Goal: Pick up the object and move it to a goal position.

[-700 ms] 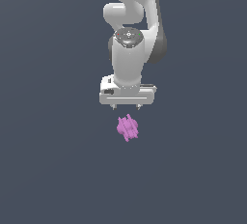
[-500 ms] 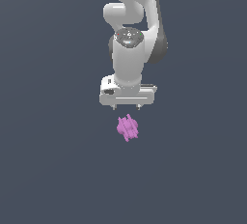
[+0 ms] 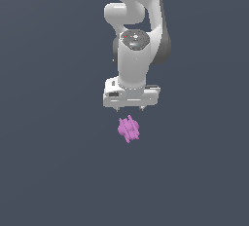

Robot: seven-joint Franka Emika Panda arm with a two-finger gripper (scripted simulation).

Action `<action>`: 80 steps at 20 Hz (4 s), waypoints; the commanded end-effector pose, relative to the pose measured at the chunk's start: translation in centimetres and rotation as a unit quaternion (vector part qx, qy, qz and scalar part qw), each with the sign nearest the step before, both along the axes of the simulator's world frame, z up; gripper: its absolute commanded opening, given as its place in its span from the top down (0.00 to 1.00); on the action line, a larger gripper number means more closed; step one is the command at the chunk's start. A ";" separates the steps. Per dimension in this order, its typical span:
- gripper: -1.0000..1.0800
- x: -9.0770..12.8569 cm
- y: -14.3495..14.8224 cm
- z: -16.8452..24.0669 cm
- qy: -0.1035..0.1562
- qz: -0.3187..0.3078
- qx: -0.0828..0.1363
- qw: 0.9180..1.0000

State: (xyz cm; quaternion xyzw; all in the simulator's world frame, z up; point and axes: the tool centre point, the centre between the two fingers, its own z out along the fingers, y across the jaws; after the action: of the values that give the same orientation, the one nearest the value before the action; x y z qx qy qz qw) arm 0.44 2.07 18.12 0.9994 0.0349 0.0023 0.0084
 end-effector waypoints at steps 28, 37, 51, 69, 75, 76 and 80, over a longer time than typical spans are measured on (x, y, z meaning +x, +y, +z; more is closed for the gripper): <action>0.04 1.6 0.1 -9.0 0.004 0.163 0.008 0.987; 0.04 1.5 0.1 -10.4 0.004 0.163 0.008 0.987; 1.00 1.6 0.1 -14.1 0.004 0.164 0.008 0.986; 1.00 2.5 -3.8 -9.0 -0.011 0.163 0.006 0.987; 1.00 2.2 -9.2 -5.4 -0.004 0.164 0.007 0.986; 1.00 2.2 -10.0 -4.8 -0.002 0.164 0.008 0.986; 1.00 2.2 -12.7 -3.0 0.001 0.164 0.008 0.986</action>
State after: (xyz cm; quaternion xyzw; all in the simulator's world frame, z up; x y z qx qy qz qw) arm 2.66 -9.73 14.51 0.9803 0.1973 0.0045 0.0004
